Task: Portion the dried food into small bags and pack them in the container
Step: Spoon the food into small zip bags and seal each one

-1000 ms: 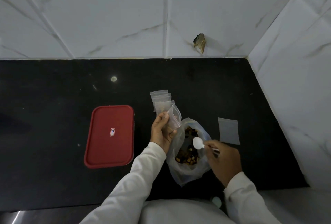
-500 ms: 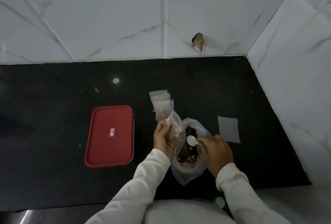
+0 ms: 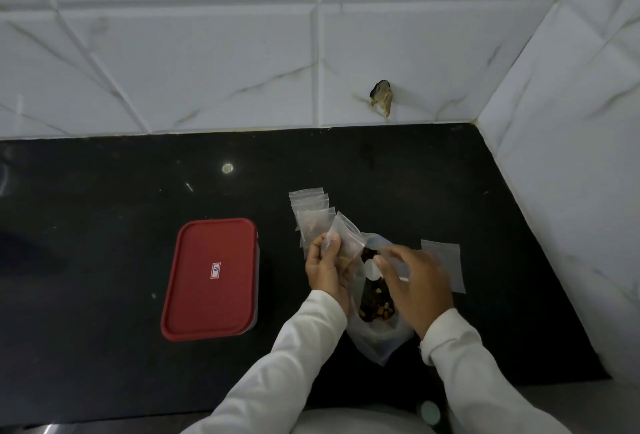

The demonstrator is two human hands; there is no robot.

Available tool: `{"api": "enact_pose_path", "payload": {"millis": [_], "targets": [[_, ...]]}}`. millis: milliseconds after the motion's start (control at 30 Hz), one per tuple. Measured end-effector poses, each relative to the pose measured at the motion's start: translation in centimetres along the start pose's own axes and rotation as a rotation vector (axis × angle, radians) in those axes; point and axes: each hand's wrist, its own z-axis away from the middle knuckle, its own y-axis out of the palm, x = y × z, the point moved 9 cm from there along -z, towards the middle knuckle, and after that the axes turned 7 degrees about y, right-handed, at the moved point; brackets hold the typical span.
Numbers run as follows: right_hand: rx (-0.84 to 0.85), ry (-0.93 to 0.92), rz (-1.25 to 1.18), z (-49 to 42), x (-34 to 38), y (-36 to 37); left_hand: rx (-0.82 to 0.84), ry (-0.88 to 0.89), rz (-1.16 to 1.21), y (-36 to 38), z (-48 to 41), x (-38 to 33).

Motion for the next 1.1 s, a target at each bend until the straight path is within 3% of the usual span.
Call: {"api": "enact_pose_path", "payload": {"millis": [167,333,567,1100], "targets": [[0.083,0.115,-0.406,-0.2,2.9,-0.1,0.064,0.122,-0.081,1.0,0.5,-1.2],[0.037,0.255,-0.724,-0.4,2.8,-0.3,0.157,0.249,-0.270,1.0,1.3,-3.9],[0.109,0.185,-0.784,-1.0,5.3,-2.2,0.527,0.372,-0.717,5.0,1.9,-9.3],[0.058,0.252,-0.899,-1.3,5.8,-1.4,0.348,0.284,-0.552,5.5,2.8,-9.0]]}}
